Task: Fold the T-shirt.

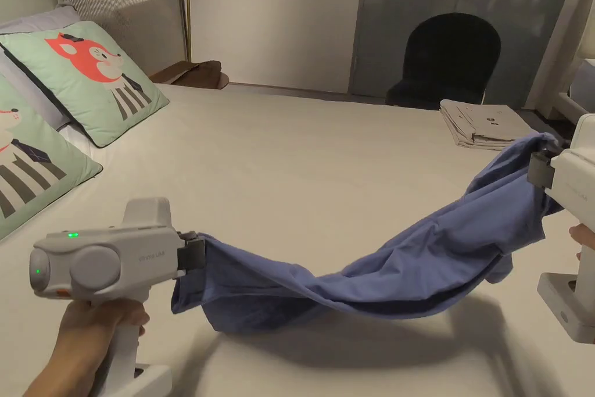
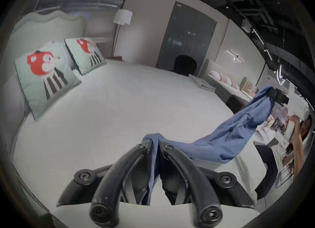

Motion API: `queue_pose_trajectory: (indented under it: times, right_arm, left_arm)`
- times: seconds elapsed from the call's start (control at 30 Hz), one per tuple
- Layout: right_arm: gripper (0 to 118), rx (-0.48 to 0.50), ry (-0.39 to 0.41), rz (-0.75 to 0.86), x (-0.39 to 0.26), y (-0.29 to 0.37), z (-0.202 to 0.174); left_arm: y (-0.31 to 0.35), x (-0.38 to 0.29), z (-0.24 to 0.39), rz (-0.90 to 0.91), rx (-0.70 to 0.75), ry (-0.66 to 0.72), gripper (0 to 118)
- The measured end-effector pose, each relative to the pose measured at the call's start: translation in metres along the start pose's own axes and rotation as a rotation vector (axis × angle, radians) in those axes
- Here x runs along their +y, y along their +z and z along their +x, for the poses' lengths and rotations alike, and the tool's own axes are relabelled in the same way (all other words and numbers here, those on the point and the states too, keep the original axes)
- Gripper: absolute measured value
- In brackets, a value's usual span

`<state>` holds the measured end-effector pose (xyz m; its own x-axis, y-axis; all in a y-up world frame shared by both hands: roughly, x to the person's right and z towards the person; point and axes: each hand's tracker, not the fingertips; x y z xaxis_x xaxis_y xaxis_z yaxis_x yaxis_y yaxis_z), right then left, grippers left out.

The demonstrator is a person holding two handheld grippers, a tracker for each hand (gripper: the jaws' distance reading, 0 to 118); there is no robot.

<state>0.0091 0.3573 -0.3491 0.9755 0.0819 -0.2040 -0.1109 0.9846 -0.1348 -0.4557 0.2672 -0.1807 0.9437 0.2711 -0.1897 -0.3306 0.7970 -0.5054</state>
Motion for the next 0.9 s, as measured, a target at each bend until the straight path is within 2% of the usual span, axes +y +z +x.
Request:
queue_pose_trajectory:
  times: [0.17,0.27,0.47,0.57,0.73,0.83,0.9]
  right_arm:
    - [4,-0.035,0.032,0.088,0.04,-0.009,0.005]
    - [4,-0.061,0.046,0.14,0.062,-0.017,0.005]
    - [4,-0.117,0.139,0.22,0.096,-0.047,0.003]
    - [4,-0.13,0.141,0.234,0.106,-0.068,0.004]
    - [4,-0.148,0.121,0.245,0.106,-0.109,0.002]
    - [4,-0.16,0.112,0.239,0.092,-0.133,-0.004]
    - [4,-0.17,0.115,0.229,0.075,-0.148,-0.011]
  left_arm:
    - [-0.008,0.072,0.001,0.104,0.035,-0.05,4]
    - [-0.014,0.118,0.005,0.164,0.048,-0.044,4]
    - [-0.038,0.205,0.01,0.29,0.091,-0.031,4]
    - [-0.055,0.243,0.01,0.317,0.128,-0.034,4]
    - [-0.093,0.279,-0.001,0.377,0.233,-0.072,4]
    - [-0.119,0.279,-0.007,0.419,0.324,-0.157,4]
    - [-0.135,0.271,-0.016,0.421,0.323,-0.152,4]
